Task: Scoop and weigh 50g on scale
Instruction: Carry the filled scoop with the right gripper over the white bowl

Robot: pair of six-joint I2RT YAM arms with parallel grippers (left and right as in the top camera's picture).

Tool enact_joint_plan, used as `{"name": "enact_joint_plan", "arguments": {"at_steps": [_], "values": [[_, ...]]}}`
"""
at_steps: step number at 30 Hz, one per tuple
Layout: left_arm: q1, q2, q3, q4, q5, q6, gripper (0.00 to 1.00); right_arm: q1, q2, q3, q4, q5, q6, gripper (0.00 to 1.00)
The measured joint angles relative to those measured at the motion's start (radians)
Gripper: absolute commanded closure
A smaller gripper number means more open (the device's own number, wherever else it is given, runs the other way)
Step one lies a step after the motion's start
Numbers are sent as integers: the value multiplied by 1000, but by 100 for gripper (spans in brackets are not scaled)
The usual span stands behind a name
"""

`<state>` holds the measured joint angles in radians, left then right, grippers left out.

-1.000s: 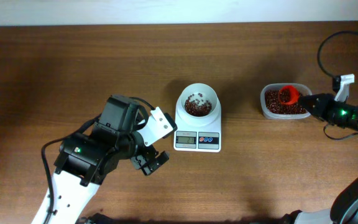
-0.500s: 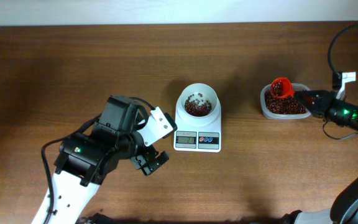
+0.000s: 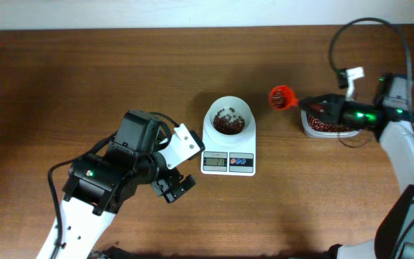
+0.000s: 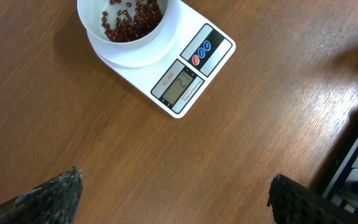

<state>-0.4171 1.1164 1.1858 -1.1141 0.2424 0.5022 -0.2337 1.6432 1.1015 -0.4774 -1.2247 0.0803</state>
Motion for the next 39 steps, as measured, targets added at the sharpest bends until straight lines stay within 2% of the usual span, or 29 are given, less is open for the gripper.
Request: {"name": "enact_joint_plan", "arguments": {"at_steps": [5, 11, 17, 23, 39], "values": [[0, 0, 0, 0, 0, 0, 1, 126, 0, 0, 64, 16, 28, 96], [0, 0, 0, 0, 0, 0, 1, 271, 0, 0, 131, 145, 21, 96], [0, 0, 0, 0, 0, 0, 2, 365, 0, 0, 150, 220, -112, 96], [0, 0, 0, 0, 0, 0, 1, 387, 0, 0, 150, 245, -251, 96], [0, 0, 0, 0, 0, 0, 1, 387, 0, 0, 100, 346, -424, 96]]}}
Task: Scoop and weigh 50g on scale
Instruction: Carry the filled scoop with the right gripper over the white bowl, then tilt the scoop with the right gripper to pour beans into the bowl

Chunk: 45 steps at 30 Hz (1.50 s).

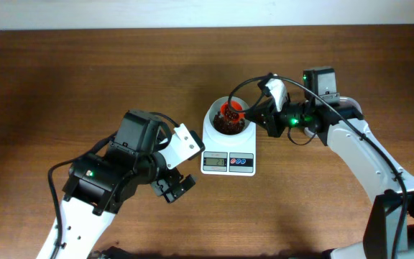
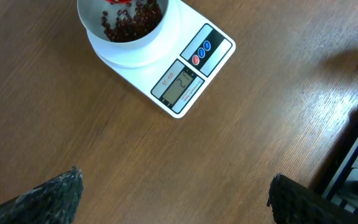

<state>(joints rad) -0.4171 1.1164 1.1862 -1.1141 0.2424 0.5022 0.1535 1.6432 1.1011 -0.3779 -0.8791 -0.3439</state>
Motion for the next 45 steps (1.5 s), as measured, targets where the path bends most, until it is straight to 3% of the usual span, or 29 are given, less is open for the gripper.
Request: {"name": "enact_joint_plan", "arguments": {"at_steps": [17, 28, 45], "values": [[0, 0, 0, 0, 0, 0, 1, 0, 0, 0, 0, 0, -14, 96], [0, 0, 0, 0, 0, 0, 1, 0, 10, 0, 0, 0, -211, 96], [0, 0, 0, 0, 0, 0, 1, 0, 56, 0, 6, 0, -365, 96]]}}
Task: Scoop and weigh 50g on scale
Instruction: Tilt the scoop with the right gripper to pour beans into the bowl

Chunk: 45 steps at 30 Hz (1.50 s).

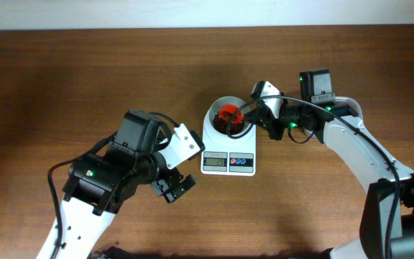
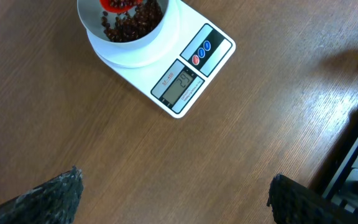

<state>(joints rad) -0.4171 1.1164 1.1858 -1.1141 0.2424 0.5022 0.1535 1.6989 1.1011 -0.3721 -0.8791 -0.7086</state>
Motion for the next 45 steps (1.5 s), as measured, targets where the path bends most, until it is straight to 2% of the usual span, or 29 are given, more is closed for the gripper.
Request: {"name": "enact_joint_plan", "arguments": {"at_steps": [18, 45], "values": [[0, 0, 0, 0, 0, 0, 1, 0, 0, 0, 28, -38, -155, 96], [0, 0, 0, 0, 0, 0, 1, -4, 0, 0, 138, -64, -172, 96]]}}
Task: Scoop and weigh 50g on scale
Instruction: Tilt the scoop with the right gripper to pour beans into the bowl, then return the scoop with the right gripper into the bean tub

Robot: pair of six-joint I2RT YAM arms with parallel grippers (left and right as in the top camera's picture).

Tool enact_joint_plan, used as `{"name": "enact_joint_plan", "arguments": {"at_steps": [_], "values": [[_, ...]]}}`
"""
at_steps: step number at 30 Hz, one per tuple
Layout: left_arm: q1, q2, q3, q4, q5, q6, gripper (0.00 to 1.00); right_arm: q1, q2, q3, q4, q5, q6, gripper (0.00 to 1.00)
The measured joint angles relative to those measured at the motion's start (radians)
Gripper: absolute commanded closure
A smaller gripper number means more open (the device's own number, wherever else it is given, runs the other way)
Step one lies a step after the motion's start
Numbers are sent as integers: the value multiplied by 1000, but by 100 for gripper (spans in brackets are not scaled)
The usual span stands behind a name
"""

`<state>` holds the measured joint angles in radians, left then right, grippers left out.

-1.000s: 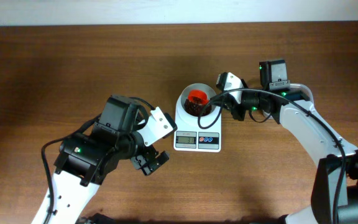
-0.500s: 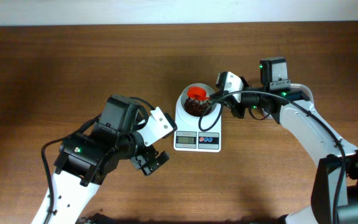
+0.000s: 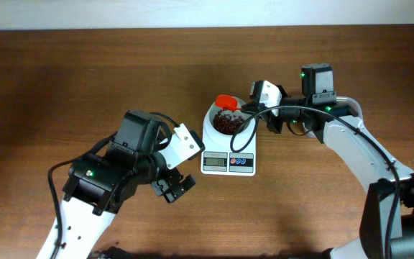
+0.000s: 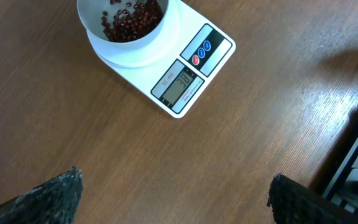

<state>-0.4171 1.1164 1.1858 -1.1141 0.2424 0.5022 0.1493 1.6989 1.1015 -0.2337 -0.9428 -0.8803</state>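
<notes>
A white scale [image 3: 228,160] stands mid-table with a white bowl [image 3: 241,110] of red-brown beans [image 3: 226,123] on it. The red scoop [image 3: 226,101] hangs over the bowl's far rim, turned on its side, with my right gripper [image 3: 263,117] shut on its handle just right of the bowl. My left gripper [image 3: 175,187] hovers open over bare wood left of the scale, nothing between its fingers [image 4: 61,194]. In the left wrist view the bowl [image 4: 129,53] and the scale's lit display [image 4: 179,84] show. The bean supply tray is hidden under the right arm.
A black cable [image 3: 247,134] from the right arm loops over the scale's right side. The table's far edge meets a white wall [image 3: 192,13]. A dark frame shows at the right of the left wrist view.
The scoop was down inside the bowl over the beans; it is now at the bowl's far rim, turned over. The bean pile looks fuller and the display's digits have changed. My left arm is unmoved.
My right gripper first held the scoop beside the bean tray at the right. Then the scoop was over the bowl, then tilted inside it. Now it sits at the far rim and the bowl holds more beans. The left gripper stayed open in place throughout.
</notes>
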Motion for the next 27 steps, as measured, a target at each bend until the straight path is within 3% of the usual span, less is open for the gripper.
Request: {"name": "enact_joint_plan", "arguments": {"at_steps": [14, 21, 27], "values": [[0, 0, 0, 0, 0, 0, 1, -90, 0, 0, 23, -176, 19, 96], [0, 0, 0, 0, 0, 0, 1, -207, 2, 0, 161, -390, 311, 96], [0, 0, 0, 0, 0, 0, 1, -386, 2, 0, 160, -359, 580, 96]]}}
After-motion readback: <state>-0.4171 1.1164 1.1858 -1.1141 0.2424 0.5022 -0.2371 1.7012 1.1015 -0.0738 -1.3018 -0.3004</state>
